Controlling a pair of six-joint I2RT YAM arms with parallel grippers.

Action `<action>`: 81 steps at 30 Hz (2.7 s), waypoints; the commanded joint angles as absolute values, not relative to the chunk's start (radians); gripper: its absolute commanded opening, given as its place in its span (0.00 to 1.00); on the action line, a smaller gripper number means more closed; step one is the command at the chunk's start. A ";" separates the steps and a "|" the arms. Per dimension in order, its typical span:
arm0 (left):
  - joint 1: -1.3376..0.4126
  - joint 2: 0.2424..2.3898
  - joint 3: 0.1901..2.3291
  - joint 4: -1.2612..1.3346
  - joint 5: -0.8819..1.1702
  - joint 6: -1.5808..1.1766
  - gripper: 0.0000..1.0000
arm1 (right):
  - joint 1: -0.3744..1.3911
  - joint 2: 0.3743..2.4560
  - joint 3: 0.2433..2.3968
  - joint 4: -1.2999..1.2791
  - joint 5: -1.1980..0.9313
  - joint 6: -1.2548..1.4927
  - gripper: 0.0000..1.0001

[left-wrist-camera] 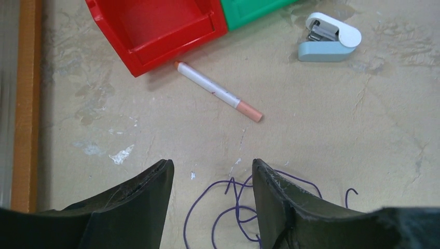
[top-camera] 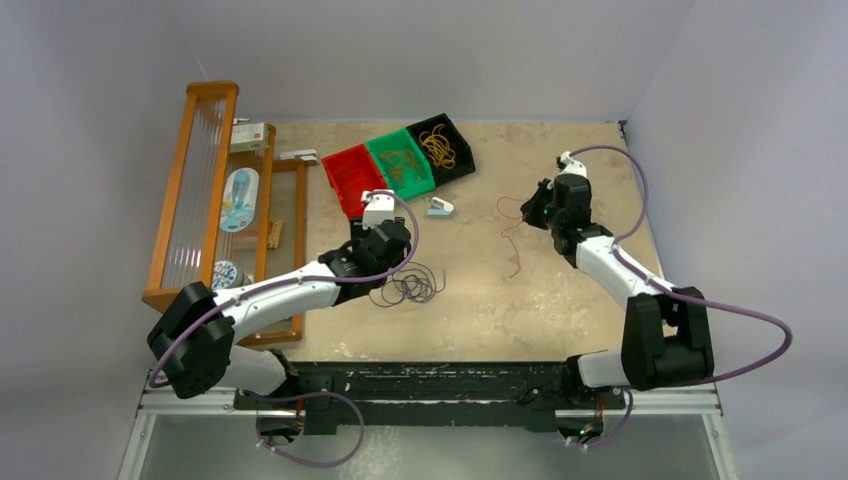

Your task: Untangle the cables

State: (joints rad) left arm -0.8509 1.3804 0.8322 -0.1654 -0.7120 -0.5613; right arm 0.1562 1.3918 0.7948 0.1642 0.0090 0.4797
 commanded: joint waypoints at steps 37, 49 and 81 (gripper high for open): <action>-0.751 1.319 0.932 -0.157 -0.663 -0.516 0.58 | 0.153 1.091 0.836 0.232 0.112 0.288 0.00; -0.721 1.286 0.922 -0.177 -0.637 -0.526 0.58 | 0.154 1.101 0.909 0.232 0.241 0.247 0.00; -0.717 1.220 0.863 -0.183 -0.621 -0.578 0.57 | 0.233 1.279 1.218 0.242 0.166 0.146 0.00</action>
State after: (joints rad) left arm -0.7246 1.2541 0.8688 -0.2047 -0.6243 -0.5579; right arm 0.1993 1.2606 1.1233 0.2218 0.1829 0.1902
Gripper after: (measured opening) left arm 0.574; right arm 0.012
